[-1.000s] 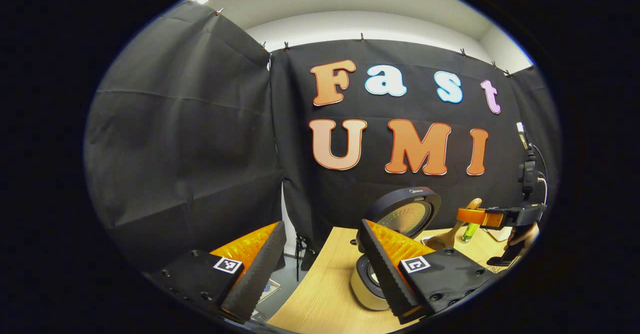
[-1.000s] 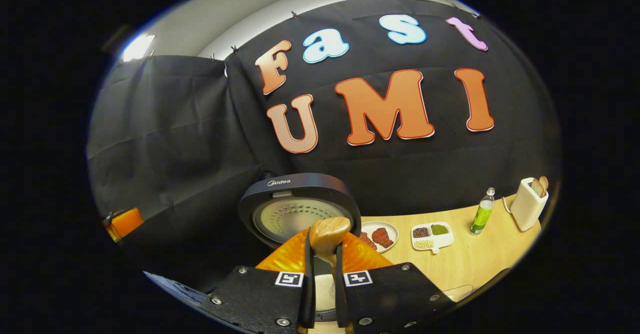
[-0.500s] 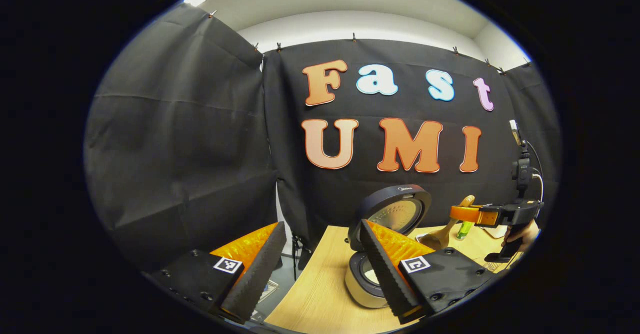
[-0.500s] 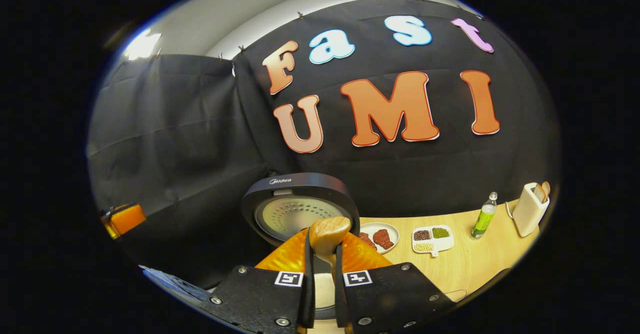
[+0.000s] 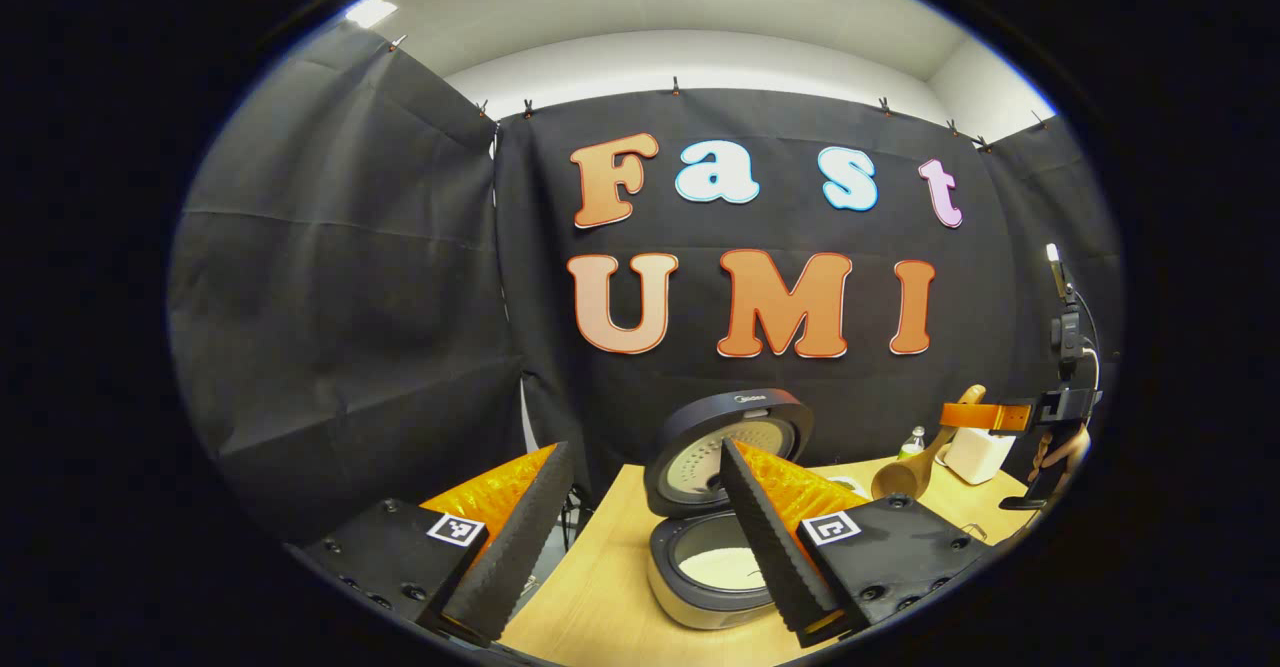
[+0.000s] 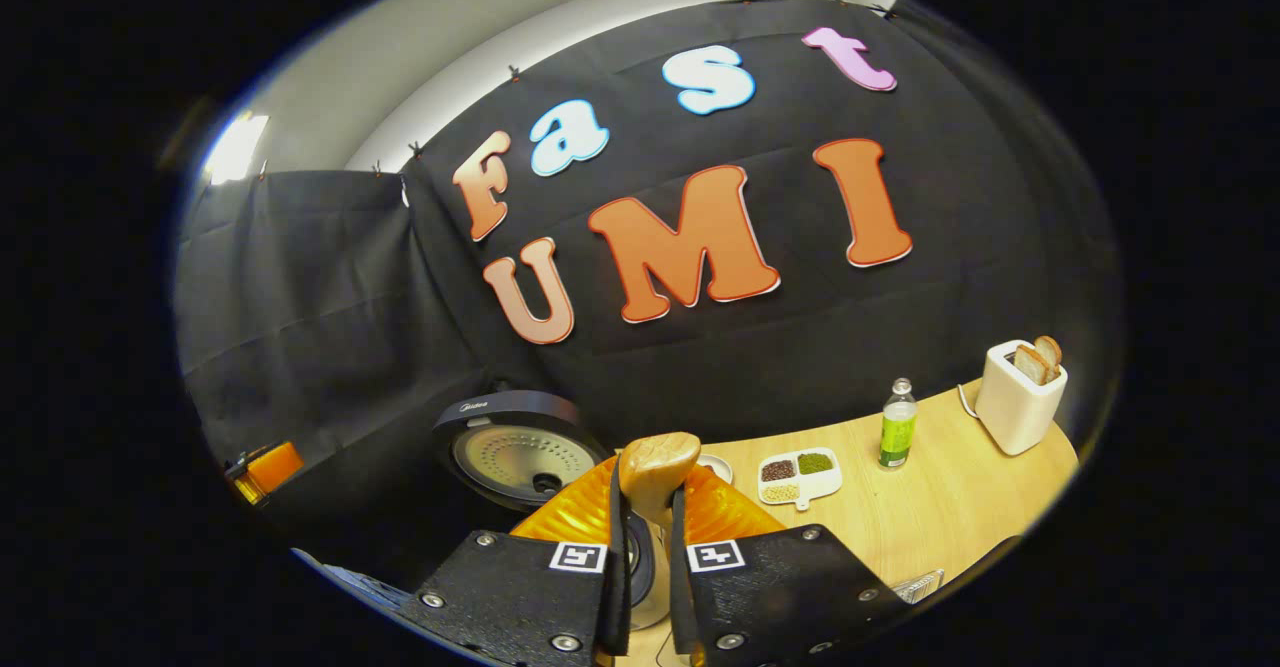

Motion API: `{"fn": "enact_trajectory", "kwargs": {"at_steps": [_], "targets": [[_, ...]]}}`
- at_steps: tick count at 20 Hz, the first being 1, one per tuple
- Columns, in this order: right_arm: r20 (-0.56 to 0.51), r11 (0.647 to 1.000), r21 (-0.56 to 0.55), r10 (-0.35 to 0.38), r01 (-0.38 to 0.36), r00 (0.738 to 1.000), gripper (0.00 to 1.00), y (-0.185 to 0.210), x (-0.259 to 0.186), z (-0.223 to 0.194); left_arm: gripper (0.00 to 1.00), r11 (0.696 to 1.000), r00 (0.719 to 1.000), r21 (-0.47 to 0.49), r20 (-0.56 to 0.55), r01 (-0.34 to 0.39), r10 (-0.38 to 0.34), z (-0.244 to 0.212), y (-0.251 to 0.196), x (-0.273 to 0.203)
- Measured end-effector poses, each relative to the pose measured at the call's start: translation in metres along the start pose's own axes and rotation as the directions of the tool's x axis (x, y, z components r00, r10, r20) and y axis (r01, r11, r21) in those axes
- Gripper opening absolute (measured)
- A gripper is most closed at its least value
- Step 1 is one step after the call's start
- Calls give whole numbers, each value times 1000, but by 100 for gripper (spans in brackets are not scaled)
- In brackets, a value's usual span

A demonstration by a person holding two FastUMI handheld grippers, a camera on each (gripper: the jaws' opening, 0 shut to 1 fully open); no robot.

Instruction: Close the left gripper, press the button to open the rice cooker; take a wooden spoon from the chopstick holder with the right hand, scoop a spoonful of rice and pour it into the rice cooker, then put the wooden spoon back into the chopstick holder.

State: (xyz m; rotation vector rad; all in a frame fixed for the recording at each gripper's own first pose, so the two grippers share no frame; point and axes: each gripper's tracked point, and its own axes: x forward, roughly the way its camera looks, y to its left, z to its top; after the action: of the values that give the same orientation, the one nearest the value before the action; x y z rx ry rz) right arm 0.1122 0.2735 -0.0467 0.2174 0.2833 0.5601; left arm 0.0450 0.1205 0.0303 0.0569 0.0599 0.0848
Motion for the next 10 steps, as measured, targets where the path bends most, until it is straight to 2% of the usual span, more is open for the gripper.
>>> {"fn": "enact_trajectory", "kwargs": {"at_steps": [3,5,6,10], "targets": [[9,996,48,-70,69,998,15,-54,-27,8,100,1000,1000,1,1,6,-6,3,-18,5],[12,990,58,-128,127,992,15,-92,-45,11,97,1000,1000,3,3,8,-9,4,-31,7],[13,986,65,-156,155,988,15,-111,-55,10,100,1000,1000,5,3,8,-8,4,-36,9],[-14,965,112,-237,237,972,15,-167,-85,-6,98,1000,1000,10,11,2,-3,6,-58,12]]}}
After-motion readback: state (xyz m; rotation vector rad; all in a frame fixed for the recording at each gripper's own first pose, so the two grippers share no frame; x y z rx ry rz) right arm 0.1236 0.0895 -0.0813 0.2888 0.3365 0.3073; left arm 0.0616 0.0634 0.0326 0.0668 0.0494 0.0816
